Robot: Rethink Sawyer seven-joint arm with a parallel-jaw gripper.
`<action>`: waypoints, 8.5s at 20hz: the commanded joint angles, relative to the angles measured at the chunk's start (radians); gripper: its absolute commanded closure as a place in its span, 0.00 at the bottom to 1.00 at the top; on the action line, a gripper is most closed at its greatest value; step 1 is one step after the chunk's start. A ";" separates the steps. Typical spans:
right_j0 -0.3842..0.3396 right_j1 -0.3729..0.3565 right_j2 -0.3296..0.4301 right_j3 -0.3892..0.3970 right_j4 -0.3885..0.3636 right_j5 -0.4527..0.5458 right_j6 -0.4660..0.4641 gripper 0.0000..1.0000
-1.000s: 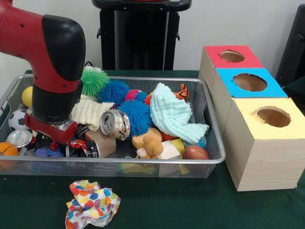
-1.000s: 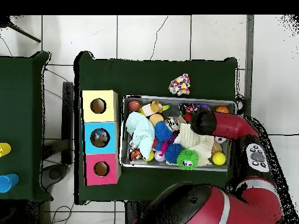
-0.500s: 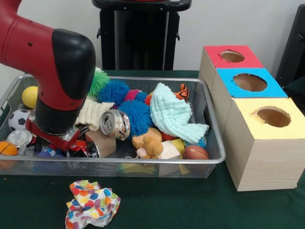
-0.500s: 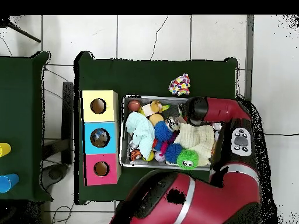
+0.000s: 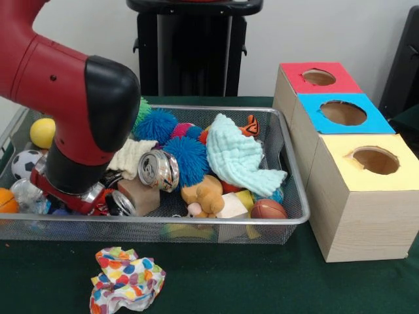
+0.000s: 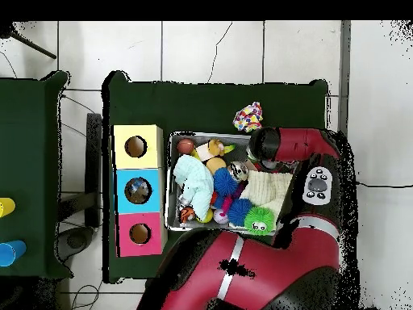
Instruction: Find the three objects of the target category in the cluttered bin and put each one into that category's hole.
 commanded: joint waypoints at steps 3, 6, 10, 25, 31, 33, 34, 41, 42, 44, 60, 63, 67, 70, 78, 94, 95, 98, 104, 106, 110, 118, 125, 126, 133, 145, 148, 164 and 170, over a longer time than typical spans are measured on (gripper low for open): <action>0.004 0.146 -0.058 0.013 -0.044 -0.035 0.185 1.00; 0.031 0.101 -0.083 0.055 -0.037 -0.027 0.184 1.00; 0.064 0.053 -0.108 0.094 -0.032 -0.040 0.180 1.00; -0.007 -0.022 0.030 0.163 0.043 -0.053 -0.029 1.00; -0.011 -0.045 0.044 0.180 0.038 -0.100 -0.027 0.00; -0.014 -0.056 0.050 0.196 0.044 -0.108 -0.011 0.00; -0.016 -0.066 0.052 0.208 0.049 -0.120 0.000 0.00; -0.043 -0.125 0.097 0.286 0.073 -0.139 -0.015 0.00; -0.046 -0.129 0.103 0.290 0.074 -0.137 -0.018 0.00; -0.049 -0.142 0.112 0.298 0.076 -0.125 -0.026 0.00; -0.131 -0.211 0.257 0.329 0.107 0.004 -0.132 0.00; -0.136 -0.222 0.269 0.329 0.085 -0.026 -0.148 0.00; -0.141 -0.228 0.279 0.318 0.053 -0.053 -0.161 0.00; -0.148 -0.237 0.290 0.307 0.048 -0.028 -0.182 0.00; -0.172 -0.257 0.324 0.233 0.037 0.101 -0.278 0.00; -0.299 -0.263 0.429 0.164 -0.096 0.198 -0.623 0.00; -0.303 -0.262 0.431 0.169 -0.097 0.190 -0.624 0.00; -0.306 -0.259 0.434 0.199 -0.095 0.164 -0.603 0.00; -0.327 -0.242 0.450 0.252 -0.088 0.117 -0.560 0.00; -0.334 -0.239 0.457 0.275 -0.077 0.117 -0.542 0.00; -0.343 -0.249 0.468 0.314 -0.058 0.117 -0.516 0.00; -0.361 -0.243 0.493 0.328 -0.057 0.116 -0.497 0.00; -0.359 -0.240 0.475 0.341 -0.095 0.055 -0.460 0.00; -0.356 -0.239 0.468 0.341 -0.108 0.035 -0.454 0.00; -0.360 -0.214 0.449 0.298 -0.138 -0.008 -0.471 0.00; -0.372 -0.195 0.451 0.306 -0.140 -0.024 -0.442 0.00; -0.369 -0.210 0.448 0.325 -0.131 -0.010 -0.433 0.00; -0.358 -0.253 0.445 0.354 -0.112 0.042 -0.432 0.00; -0.358 -0.260 0.444 0.352 -0.112 0.048 -0.436 0.00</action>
